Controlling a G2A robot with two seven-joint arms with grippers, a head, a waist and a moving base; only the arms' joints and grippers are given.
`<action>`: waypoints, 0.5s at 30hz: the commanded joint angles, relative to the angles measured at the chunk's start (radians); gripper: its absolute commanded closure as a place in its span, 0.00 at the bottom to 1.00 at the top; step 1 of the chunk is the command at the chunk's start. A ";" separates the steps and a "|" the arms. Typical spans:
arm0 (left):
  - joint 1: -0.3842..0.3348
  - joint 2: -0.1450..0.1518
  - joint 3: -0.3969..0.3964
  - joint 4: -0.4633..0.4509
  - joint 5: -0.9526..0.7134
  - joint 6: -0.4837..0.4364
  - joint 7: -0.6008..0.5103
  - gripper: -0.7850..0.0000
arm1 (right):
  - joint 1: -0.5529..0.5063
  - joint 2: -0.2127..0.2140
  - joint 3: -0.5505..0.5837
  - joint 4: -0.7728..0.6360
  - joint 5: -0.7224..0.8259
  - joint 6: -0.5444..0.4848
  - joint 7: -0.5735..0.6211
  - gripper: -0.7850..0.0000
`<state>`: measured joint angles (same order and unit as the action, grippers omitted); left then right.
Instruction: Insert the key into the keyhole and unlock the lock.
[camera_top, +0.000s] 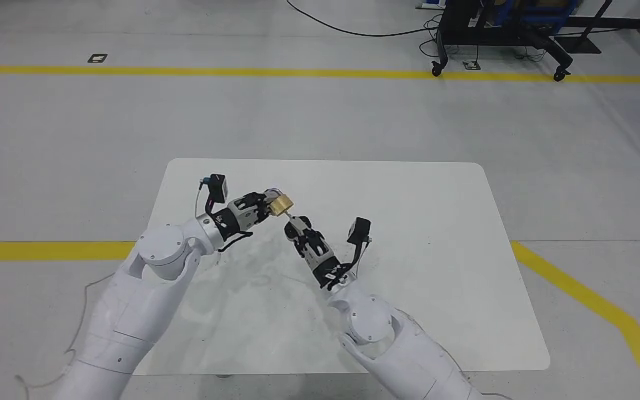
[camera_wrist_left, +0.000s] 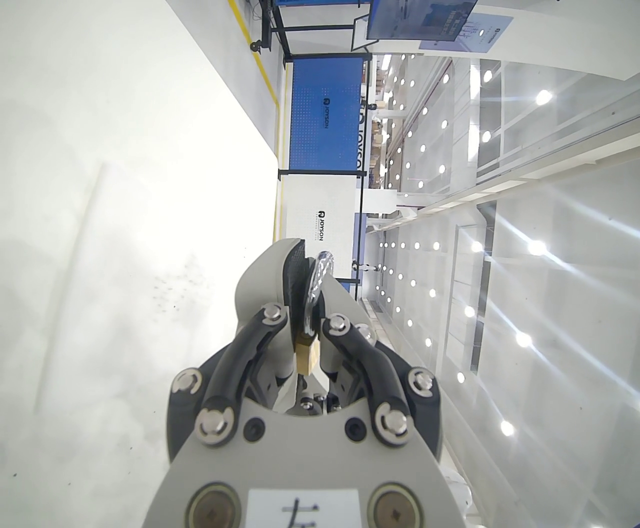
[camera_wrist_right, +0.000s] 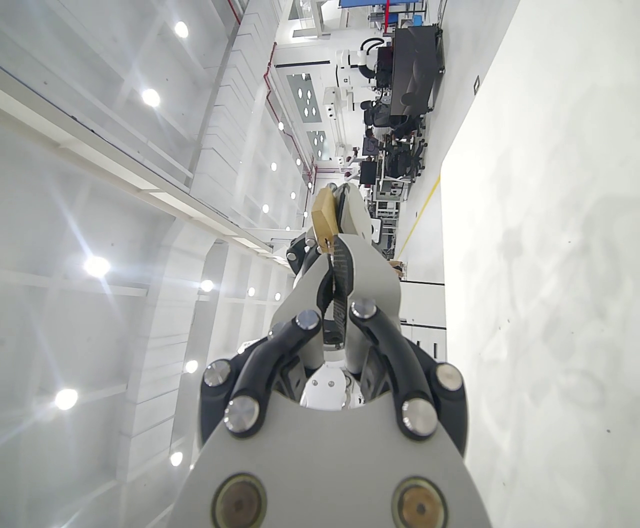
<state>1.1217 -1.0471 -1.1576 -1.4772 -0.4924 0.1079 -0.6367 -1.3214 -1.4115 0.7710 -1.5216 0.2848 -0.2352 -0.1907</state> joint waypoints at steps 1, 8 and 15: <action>0.001 0.000 -0.001 -0.003 0.022 -0.006 0.008 1.00 | 0.000 -0.003 0.002 0.002 -0.006 0.002 0.002 1.00; 0.008 -0.002 0.003 -0.019 0.075 -0.025 0.014 1.00 | -0.005 -0.012 0.011 0.000 -0.037 0.022 -0.005 1.00; 0.014 -0.007 0.002 -0.024 0.072 -0.020 0.024 1.00 | -0.002 -0.024 0.006 0.006 -0.116 0.039 -0.050 1.00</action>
<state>1.1346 -1.0533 -1.1545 -1.5013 -0.4151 0.0870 -0.6147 -1.3241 -1.4337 0.7783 -1.5181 0.1790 -0.1980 -0.2324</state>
